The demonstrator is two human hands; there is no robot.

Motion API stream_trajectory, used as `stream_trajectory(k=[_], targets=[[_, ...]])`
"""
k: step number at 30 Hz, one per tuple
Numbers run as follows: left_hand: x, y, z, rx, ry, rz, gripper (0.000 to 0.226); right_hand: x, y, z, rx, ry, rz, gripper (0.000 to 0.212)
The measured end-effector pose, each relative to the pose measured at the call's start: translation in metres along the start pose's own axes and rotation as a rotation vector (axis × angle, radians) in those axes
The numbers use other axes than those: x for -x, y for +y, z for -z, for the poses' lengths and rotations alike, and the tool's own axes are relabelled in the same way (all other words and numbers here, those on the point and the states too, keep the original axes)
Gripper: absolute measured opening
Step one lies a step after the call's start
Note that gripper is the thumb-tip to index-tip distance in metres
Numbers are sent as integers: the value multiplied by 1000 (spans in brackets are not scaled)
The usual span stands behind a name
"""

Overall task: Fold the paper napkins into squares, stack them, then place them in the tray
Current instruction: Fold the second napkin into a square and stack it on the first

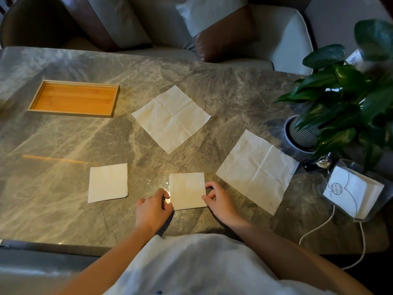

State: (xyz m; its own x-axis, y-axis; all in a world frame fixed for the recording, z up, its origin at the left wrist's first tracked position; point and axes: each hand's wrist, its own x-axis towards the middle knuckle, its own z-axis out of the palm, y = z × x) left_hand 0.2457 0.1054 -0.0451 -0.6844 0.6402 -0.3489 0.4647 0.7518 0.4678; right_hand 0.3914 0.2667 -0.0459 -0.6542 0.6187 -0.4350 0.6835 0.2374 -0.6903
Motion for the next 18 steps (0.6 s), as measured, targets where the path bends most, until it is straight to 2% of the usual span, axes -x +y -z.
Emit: stream_trajectory(k=[4,7,9,11,14,18], targets=[[1,-2,2,-62,56,-84,21,0,0,-1,61,83,40,33],[0,-3,1,-211,103,-264,40,-2,-6,2,296,150,232,42],[-2,3,-2,-309,73,-361,53,-4,-13,0,564,56,355,53],[-4,10,-10,-415,-8,-403,59,-4,-18,-9,736,-79,398,61],[-6,8,-23,-516,-124,-372,59,-3,-16,-19,829,-185,367,65],[-4,0,-20,-527,-150,-298,60,-5,-3,-5,855,-183,316,69]])
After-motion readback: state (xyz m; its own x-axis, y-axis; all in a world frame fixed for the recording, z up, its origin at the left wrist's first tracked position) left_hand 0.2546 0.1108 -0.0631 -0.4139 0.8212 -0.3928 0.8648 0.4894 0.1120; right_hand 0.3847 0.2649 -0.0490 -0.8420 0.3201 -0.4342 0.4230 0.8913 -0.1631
